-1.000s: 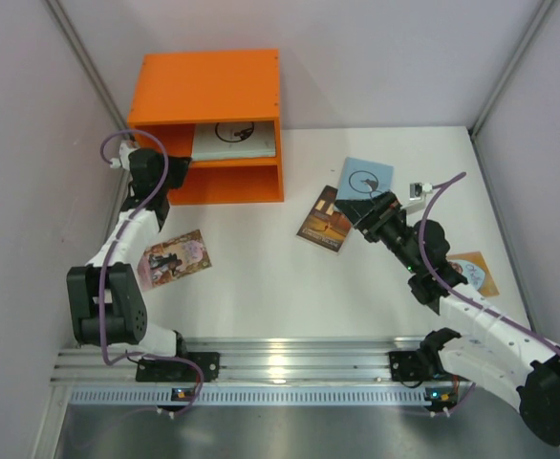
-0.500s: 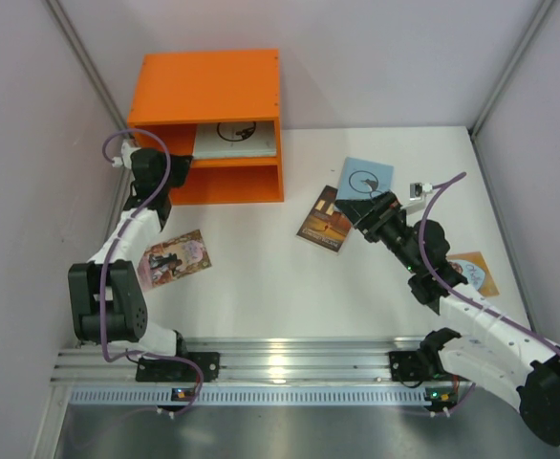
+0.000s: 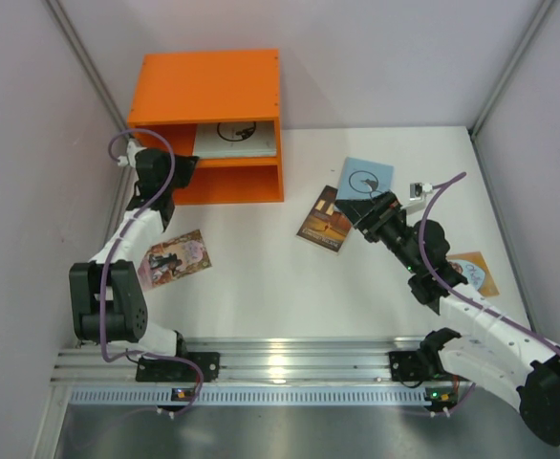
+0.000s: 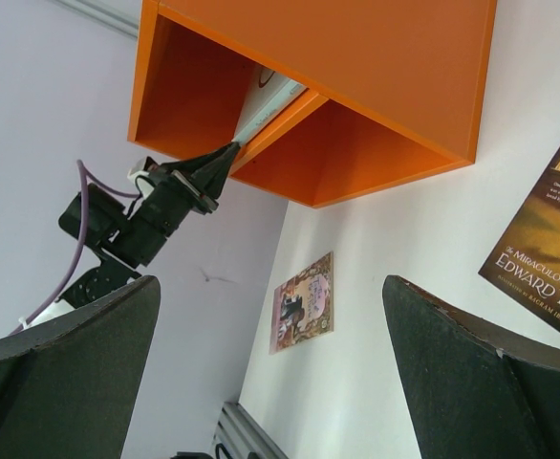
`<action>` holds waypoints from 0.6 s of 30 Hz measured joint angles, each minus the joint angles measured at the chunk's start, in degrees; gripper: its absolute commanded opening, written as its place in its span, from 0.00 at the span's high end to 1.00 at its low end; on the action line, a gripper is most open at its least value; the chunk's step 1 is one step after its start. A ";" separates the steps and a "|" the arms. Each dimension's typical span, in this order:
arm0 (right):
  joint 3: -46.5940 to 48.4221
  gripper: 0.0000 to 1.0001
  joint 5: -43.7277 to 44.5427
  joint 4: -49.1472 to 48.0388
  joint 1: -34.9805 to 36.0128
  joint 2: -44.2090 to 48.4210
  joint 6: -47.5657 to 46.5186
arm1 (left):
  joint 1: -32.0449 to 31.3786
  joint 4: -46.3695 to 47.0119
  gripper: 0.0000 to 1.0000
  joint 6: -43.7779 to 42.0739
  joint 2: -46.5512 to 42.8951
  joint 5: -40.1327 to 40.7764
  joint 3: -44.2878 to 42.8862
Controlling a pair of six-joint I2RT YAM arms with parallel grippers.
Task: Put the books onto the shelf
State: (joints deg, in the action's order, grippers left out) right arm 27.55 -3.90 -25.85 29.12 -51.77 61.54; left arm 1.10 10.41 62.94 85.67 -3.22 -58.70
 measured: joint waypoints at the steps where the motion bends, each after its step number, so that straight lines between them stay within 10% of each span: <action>1: 0.00 0.00 0.00 0.00 0.00 0.00 0.00 | -0.09 0.00 1.00 0.00 0.00 -0.02 0.00; 13: 1.60 0.00 0.76 4.63 -0.44 0.00 -1.07 | -0.42 -2.01 1.00 -2.25 -2.36 0.90 0.02; 18: 6.03 0.00 -1.22 9.25 -6.05 -0.63 -3.52 | -0.42 -6.47 0.59 -6.08 -9.01 1.62 0.42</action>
State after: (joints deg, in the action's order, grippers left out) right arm 33.58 -5.13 -16.60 23.07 -52.40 58.02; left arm 0.69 3.95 56.86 76.66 -1.61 -58.28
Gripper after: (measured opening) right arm 0.996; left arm 0.314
